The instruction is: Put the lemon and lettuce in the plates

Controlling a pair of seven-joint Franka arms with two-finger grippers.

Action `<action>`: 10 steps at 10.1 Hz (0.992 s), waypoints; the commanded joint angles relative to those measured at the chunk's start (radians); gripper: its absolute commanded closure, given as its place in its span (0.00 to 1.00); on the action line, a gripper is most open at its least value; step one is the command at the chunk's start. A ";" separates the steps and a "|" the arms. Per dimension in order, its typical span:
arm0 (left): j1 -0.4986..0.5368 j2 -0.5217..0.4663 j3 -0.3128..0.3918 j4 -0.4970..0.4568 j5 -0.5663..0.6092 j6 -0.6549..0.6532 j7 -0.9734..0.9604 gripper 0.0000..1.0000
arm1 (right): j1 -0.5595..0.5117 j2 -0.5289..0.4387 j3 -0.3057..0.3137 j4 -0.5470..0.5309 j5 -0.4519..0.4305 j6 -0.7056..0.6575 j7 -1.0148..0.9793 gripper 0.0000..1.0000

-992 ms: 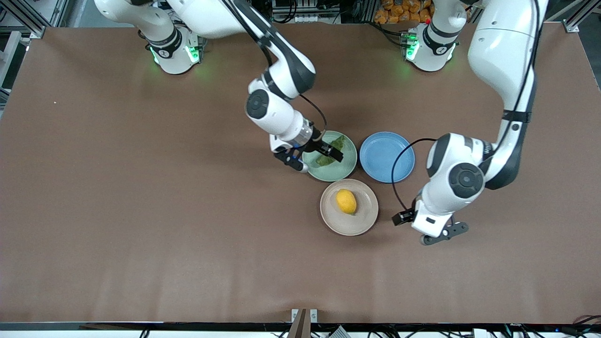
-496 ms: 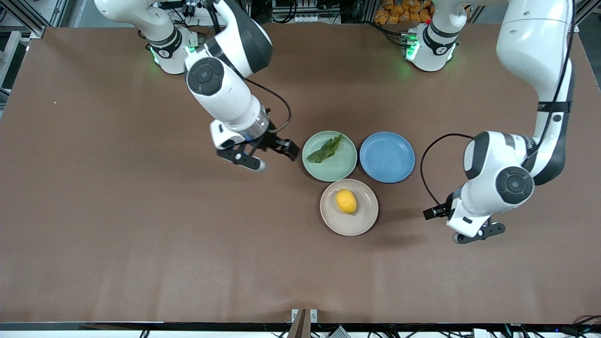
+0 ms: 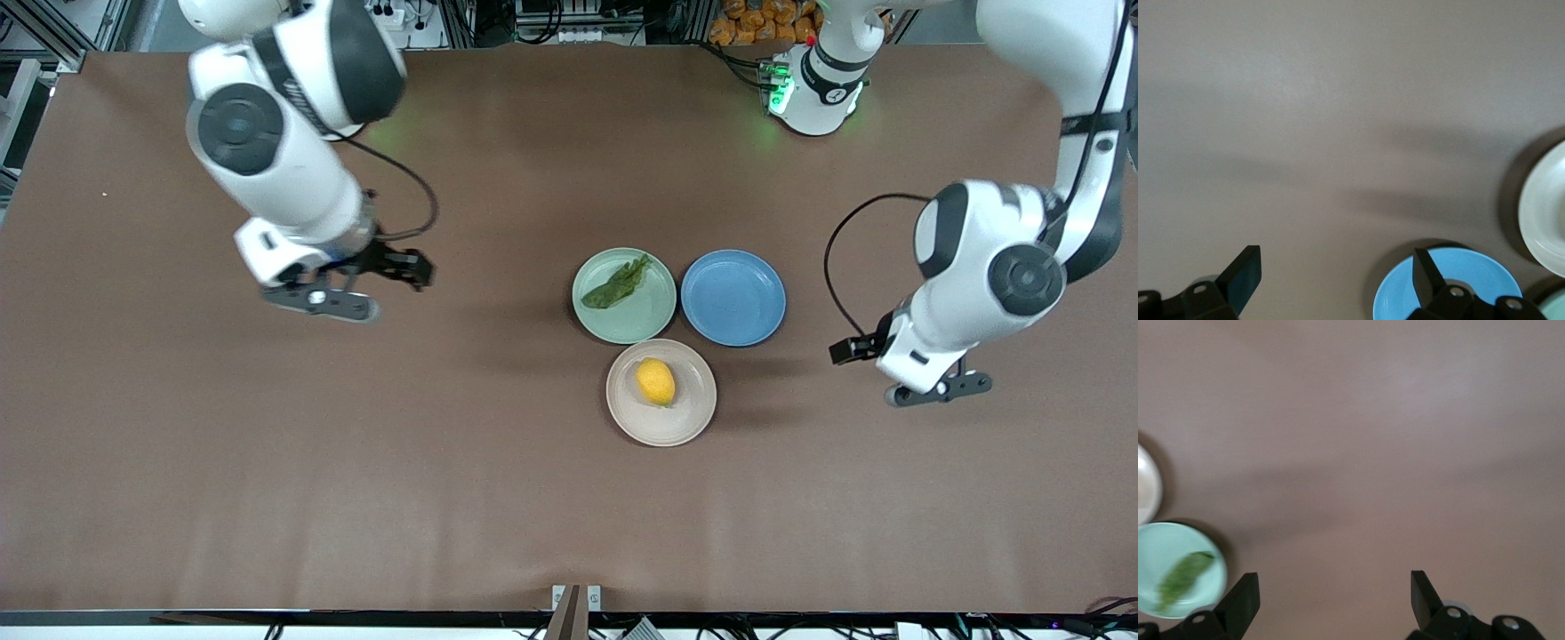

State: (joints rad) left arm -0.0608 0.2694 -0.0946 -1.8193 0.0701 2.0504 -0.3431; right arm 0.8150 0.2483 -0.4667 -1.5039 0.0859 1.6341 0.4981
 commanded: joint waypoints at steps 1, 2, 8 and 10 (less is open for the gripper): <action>0.007 -0.188 -0.001 -0.069 -0.027 -0.054 0.036 0.00 | 0.006 -0.073 -0.050 -0.022 -0.124 -0.068 -0.163 0.00; 0.009 -0.249 0.001 -0.064 -0.029 -0.065 0.033 0.00 | 0.006 -0.087 -0.099 -0.024 -0.129 -0.075 -0.259 0.00; 0.032 -0.320 0.019 0.170 -0.094 -0.428 0.242 0.00 | 0.004 -0.110 -0.199 -0.024 -0.187 -0.053 -0.516 0.00; 0.035 -0.315 0.016 0.176 -0.136 -0.441 0.245 0.00 | 0.004 -0.162 -0.236 -0.024 -0.184 -0.053 -0.611 0.00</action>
State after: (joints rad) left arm -0.0336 -0.0718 -0.0752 -1.6783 -0.0224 1.6375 -0.1293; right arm 0.8091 0.1578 -0.6791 -1.5077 -0.0786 1.5790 -0.0543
